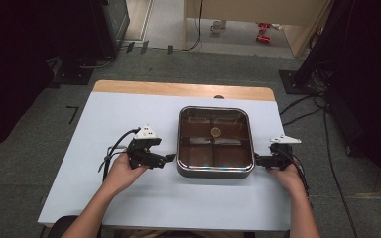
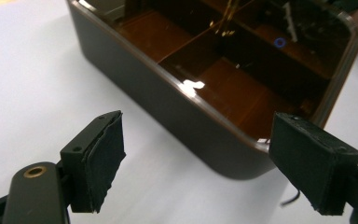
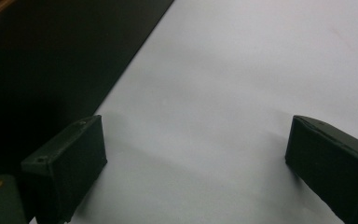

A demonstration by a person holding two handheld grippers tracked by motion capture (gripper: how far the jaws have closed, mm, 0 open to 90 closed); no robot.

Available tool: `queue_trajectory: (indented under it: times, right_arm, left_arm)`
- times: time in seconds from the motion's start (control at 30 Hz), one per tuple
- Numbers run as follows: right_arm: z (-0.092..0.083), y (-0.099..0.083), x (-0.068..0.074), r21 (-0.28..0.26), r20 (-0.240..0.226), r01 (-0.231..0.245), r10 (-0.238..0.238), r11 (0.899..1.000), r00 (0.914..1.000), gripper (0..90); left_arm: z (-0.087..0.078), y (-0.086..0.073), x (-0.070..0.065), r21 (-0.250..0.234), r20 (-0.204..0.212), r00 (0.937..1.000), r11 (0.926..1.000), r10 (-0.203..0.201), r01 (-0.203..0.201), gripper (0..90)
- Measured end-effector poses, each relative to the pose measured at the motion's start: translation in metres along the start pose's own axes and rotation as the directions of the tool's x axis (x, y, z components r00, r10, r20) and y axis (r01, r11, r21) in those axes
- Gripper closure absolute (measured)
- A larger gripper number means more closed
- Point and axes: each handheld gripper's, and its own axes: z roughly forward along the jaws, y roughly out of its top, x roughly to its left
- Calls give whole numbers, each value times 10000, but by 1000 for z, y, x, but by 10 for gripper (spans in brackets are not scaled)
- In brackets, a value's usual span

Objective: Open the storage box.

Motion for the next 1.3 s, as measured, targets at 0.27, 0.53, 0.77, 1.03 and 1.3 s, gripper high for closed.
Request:
queue_trajectory:
  times: [0.27,0.53,0.77,1.03,1.3]
  right_arm:
    - [0,0,0,-2,0,1,-1,10000,10000,42]
    - [0,0,0,-1,4,3,-3,10000,10000,42]
    - [0,0,0,-7,5,4,-4,10000,10000,42]
    - [0,0,0,-4,10,1,-1,10000,10000,42]
    - [0,0,0,-10,16,37,-37,10000,10000,42]
  left_arm:
    - [9,16,1,-66,593,9979,9997,244,-241,199]
    - [25,31,0,245,742,9952,9975,637,-656,235]
    - [42,48,-4,435,1103,9900,9947,884,-937,248]
    - [60,67,-10,386,1343,9832,9908,1234,-1296,268]
    - [77,86,-19,296,1454,9770,9864,1558,-1617,271]
